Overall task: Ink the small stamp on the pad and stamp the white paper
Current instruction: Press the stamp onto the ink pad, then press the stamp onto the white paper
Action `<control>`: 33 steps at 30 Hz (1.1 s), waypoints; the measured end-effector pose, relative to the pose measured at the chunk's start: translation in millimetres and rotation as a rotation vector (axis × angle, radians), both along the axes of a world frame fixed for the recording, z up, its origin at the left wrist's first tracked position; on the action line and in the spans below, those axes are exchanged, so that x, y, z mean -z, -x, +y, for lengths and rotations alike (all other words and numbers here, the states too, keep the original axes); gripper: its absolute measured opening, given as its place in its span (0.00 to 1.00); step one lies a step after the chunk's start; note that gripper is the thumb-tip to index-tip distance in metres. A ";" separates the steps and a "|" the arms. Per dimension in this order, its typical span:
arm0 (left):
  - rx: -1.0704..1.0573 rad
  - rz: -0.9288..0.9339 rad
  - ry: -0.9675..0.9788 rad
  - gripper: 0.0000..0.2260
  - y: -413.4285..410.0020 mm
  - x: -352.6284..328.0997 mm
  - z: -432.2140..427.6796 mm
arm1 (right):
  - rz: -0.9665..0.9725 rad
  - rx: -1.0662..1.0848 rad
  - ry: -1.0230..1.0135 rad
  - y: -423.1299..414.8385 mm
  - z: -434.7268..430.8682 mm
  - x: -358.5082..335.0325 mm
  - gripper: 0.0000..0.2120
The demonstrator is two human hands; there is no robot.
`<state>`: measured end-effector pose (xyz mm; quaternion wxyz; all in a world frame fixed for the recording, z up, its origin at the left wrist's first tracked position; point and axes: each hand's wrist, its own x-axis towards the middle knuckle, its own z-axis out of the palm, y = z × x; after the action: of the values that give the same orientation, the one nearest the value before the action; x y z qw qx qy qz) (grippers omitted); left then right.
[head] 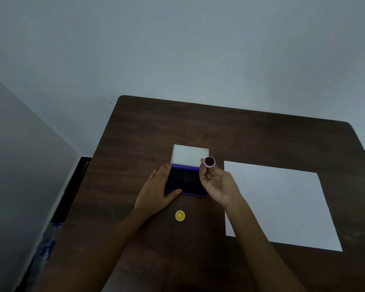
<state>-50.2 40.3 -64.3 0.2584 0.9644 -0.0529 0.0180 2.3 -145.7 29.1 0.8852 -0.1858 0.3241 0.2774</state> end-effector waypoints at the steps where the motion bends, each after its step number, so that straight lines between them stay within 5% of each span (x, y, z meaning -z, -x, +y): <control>1: -0.001 0.005 0.003 0.35 -0.1 -0.4 -0.2 | -0.003 -0.002 -0.022 1.7 -2.1 -3.1 0.16; 9: -0.012 0.036 0.053 0.33 0.3 -1.8 -0.3 | -0.037 0.028 -0.015 9.9 -15.5 -12.5 0.16; 13: -0.091 -0.025 0.092 0.27 -1.1 -13.6 -10.2 | -0.099 0.059 0.137 9.7 -34.8 -10.8 0.07; 19: 0.217 -0.134 -0.009 0.17 -12.7 -32.5 -84.1 | -0.238 0.101 0.472 -3.0 -87.6 -8.7 0.07; 24: 0.360 0.054 0.054 0.24 -13.0 -22.4 -157.3 | -0.340 -0.028 1.083 -11.8 -106.4 2.5 0.07; 33: 0.234 0.228 -0.096 0.38 -11.8 3.0 -184.0 | -0.439 -0.113 1.397 -40.5 -98.1 35.1 0.06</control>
<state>-38.3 -143.8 -67.2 0.2169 0.9587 -0.1358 -0.1244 42.8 -243.8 -6.0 0.5893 -0.7743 0.2304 0.0079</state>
